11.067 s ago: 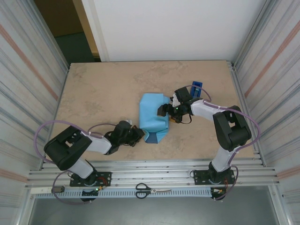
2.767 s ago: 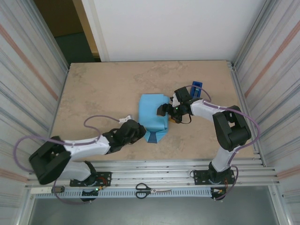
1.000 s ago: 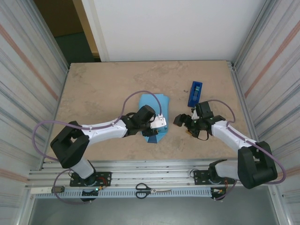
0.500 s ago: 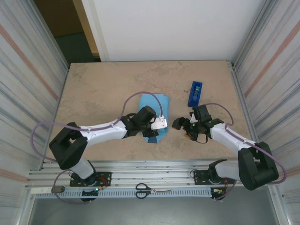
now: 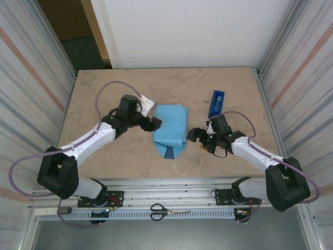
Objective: Wrap the gift box in paper
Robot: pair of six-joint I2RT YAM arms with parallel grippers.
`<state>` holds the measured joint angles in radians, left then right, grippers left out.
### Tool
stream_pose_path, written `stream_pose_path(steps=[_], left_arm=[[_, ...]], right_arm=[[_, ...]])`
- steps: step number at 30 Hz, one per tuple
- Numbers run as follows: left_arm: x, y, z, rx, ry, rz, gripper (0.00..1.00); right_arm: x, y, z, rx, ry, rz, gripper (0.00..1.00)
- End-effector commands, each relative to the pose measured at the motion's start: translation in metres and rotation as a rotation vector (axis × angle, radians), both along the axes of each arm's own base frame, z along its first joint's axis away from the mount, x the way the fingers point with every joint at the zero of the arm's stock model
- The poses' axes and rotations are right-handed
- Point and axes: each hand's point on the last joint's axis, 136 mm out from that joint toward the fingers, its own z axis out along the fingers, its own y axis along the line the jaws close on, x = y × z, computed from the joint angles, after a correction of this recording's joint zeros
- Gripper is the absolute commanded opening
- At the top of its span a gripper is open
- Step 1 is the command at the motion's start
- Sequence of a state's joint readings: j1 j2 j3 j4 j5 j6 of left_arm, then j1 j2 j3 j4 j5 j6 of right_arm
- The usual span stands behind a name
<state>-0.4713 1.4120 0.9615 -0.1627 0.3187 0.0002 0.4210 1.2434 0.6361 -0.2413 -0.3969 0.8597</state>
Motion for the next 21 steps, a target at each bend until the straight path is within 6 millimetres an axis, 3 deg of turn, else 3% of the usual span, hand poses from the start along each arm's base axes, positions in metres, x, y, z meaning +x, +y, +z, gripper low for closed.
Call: stream_pose_path(steps=[1,4,10,21], left_arm=[[-0.002,0.011,-0.02,-0.221,0.361,0.168,0.79],[-0.004,0.01,-0.037,-0.234,0.463,0.175,0.8],[-0.002,-0.001,-0.06,-0.291,0.584,0.176,0.84],[-0.011,-0.018,-0.075,-0.365,0.656,0.141,0.78]], right_arm=[[0.036,0.012,0.031,0.03,-0.097,0.016,0.93],[0.058,0.024,0.031,0.05,-0.091,0.046,0.93],[0.087,0.037,0.015,0.005,-0.028,0.099,0.89],[0.084,0.068,-0.003,0.079,0.042,0.275,0.81]])
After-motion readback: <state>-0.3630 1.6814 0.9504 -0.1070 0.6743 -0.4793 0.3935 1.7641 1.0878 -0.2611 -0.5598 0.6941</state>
